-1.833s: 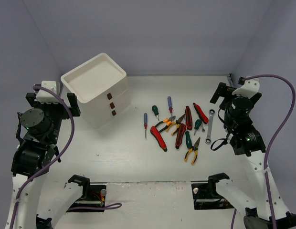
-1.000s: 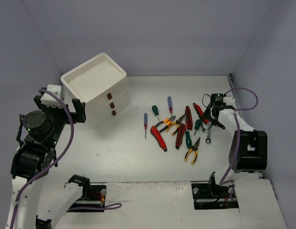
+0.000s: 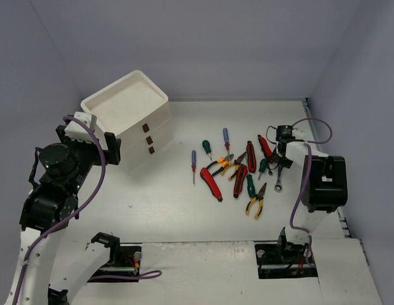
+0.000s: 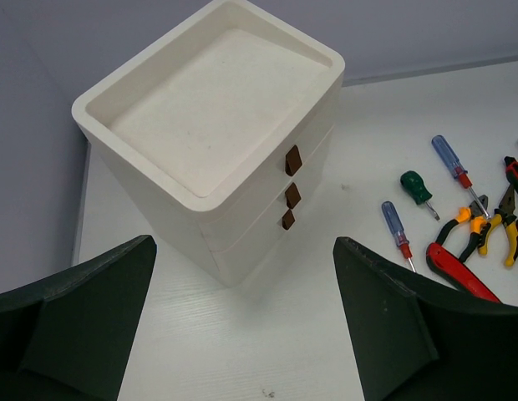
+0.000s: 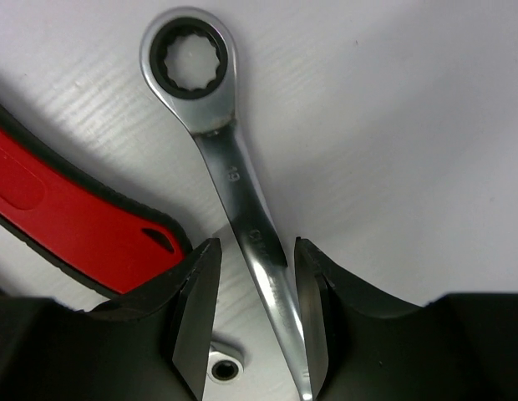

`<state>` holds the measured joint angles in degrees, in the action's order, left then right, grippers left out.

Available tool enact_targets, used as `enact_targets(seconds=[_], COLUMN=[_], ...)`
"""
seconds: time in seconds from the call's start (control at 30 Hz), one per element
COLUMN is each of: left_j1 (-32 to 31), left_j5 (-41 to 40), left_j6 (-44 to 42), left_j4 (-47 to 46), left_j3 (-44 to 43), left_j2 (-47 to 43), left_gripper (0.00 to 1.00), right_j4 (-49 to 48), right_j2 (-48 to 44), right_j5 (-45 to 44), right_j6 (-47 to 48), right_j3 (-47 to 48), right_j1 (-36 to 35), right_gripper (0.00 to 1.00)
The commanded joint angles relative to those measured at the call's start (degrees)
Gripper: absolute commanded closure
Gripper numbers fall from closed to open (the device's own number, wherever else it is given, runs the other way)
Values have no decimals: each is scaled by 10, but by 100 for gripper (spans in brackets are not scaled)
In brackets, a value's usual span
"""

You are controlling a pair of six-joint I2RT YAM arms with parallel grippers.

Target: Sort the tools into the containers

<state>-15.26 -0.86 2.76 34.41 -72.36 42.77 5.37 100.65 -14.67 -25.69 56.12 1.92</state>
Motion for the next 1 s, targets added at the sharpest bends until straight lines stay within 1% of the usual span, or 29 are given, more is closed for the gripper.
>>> enact_targets(seconds=[0.0,0.07,0.17,0.2,0.33,0.5,0.67,0.87,0.97], left_j1=[-4,-4,-6,-6,-6,-7,-9,-15,-20], left_j5=[9,9,25,28,39,44,51,63,70], left_j6=[2,2,2,4,8,8,9,16,18], left_j4=[-29,-29,-28,-28,-27,-29,-29,-29,-29], left_j3=[-8,-9,-9,-9,-12,-11,-9,-10,-10], left_j2=[18,22,26,27,33,37,40,45,47], left_gripper=[16,16,16,16,16,16,16,16,16], right_j4=[9,9,10,10,16,33,53,61,64], right_j2=[47,54,60,60,47,42,37,34,31], right_j5=[50,60,84,91,93,81,79,88,90], right_j6=[14,11,7,5,-3,1,9,11,13], right_j3=[-1,-2,-13,-17,-46,-57,-52,-62,-68], right_j1=[8,11,15,16,16,16,16,12,8], right_gripper=[61,63,70,71,65,64,67,76,78])
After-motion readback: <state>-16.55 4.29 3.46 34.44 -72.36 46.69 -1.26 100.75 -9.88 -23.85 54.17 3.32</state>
